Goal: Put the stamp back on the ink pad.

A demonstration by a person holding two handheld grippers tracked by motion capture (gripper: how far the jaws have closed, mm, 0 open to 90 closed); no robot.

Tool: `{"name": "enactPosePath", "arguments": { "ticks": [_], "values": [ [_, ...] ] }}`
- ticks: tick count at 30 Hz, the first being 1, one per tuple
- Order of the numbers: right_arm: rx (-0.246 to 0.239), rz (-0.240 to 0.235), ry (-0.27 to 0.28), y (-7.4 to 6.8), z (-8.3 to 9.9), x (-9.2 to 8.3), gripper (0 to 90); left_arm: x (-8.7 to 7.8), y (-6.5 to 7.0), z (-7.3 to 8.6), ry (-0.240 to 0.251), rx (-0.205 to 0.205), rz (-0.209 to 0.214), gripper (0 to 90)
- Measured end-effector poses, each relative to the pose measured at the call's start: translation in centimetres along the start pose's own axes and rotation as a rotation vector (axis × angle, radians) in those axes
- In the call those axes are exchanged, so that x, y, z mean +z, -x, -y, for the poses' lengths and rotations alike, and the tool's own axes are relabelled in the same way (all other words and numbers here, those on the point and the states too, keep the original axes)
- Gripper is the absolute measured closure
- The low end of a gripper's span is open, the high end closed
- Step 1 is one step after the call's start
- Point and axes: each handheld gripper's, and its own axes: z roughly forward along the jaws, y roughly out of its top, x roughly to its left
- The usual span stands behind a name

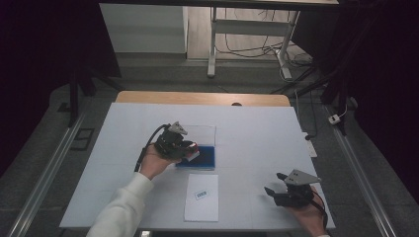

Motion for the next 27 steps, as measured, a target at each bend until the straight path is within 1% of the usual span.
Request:
{"name": "enactPosePath", "arguments": {
  "ticks": [2, 6, 9, 12, 17, 21, 27],
  "values": [
    [-0.001, 0.001, 0.001, 0.0, 0.0, 0.0, 29.3, 0.3, -0.1, 0.0, -0.015, 0.003, -0.012, 69.7],
    [-0.005, 0.001, 0.001, 0.1, 0.1, 0.0, 29.3, 1.1, -0.3, -0.1, -0.026, 0.006, -0.023, 69.7],
    [-0.004, 0.002, -0.001, 0.0, 0.1, 0.0, 29.3, 1.8, -0.4, -0.2, -0.034, 0.009, -0.027, 69.7],
    [-0.004, 0.001, -0.004, 0.0, 0.1, 0.0, 29.3, 2.4, -0.3, -0.2, -0.051, 0.02, -0.035, 69.6],
    [-0.002, 0.003, -0.004, 0.1, 0.2, 0.0, 29.3, 3.3, -0.4, -0.3, -0.063, 0.017, -0.035, 69.6],
    [-0.001, 0.003, -0.005, 0.1, 0.2, -0.1, 29.3, 3.6, -0.4, -0.2, -0.08, 0.022, -0.041, 69.4],
    [-0.003, 0.002, -0.004, 0.1, 0.2, 0.0, 29.3, 3.6, -0.1, -0.2, -0.075, 0.032, -0.04, 67.7]
  ]
}}
